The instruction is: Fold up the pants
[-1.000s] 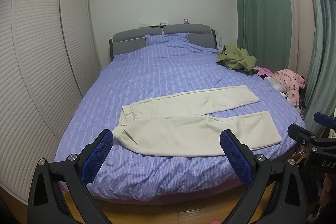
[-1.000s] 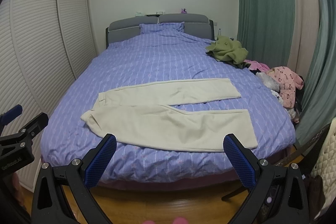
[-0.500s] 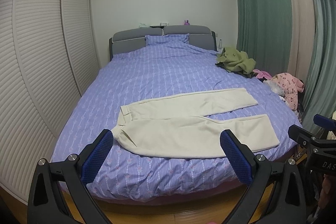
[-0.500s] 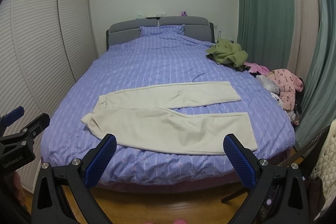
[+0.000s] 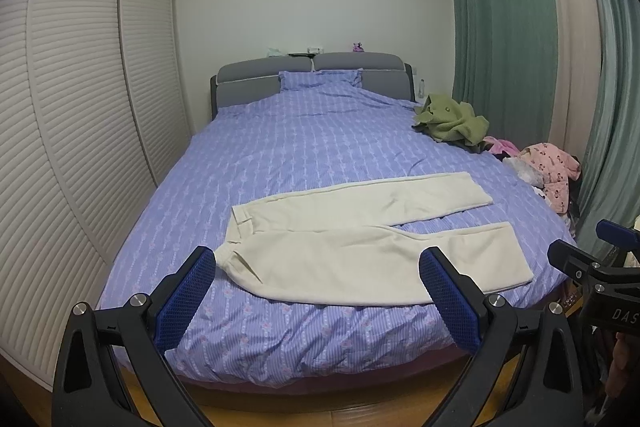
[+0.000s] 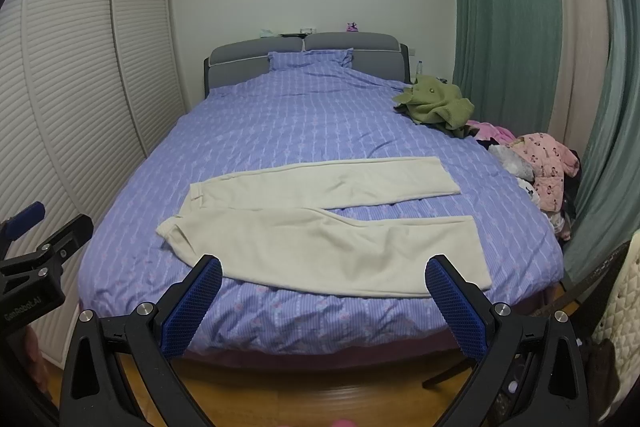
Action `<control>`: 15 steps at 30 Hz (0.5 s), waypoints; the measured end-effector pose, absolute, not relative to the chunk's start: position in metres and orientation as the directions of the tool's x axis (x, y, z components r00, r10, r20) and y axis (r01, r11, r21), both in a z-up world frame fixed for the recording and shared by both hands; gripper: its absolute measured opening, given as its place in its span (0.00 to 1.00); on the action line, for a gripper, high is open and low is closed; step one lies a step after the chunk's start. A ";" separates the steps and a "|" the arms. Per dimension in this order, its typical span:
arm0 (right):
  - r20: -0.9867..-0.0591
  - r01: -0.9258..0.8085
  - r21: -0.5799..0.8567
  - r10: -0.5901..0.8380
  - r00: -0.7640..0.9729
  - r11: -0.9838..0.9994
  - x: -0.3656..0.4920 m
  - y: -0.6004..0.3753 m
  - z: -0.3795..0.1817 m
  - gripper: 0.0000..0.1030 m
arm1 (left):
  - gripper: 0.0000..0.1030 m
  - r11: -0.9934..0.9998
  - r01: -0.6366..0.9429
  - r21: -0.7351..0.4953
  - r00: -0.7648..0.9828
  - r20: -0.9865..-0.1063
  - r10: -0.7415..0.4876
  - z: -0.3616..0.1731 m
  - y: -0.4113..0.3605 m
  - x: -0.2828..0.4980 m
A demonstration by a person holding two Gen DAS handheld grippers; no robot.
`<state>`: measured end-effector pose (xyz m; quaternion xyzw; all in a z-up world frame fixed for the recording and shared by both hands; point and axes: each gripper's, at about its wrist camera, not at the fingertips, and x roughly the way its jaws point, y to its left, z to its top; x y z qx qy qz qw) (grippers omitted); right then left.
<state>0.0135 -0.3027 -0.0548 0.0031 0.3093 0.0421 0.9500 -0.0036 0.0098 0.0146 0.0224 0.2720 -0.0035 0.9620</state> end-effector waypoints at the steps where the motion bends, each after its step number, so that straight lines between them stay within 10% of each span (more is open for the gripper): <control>1: -0.587 -0.079 0.032 0.082 0.805 0.996 0.014 -0.303 -0.054 1.00 | 1.00 0.999 0.019 0.042 0.852 -0.523 0.006 0.014 0.009 -0.004; 15: -0.594 -0.084 0.043 0.093 0.799 0.996 0.020 -0.301 -0.055 1.00 | 1.00 0.998 0.022 0.058 0.852 -0.524 0.012 0.015 0.005 -0.005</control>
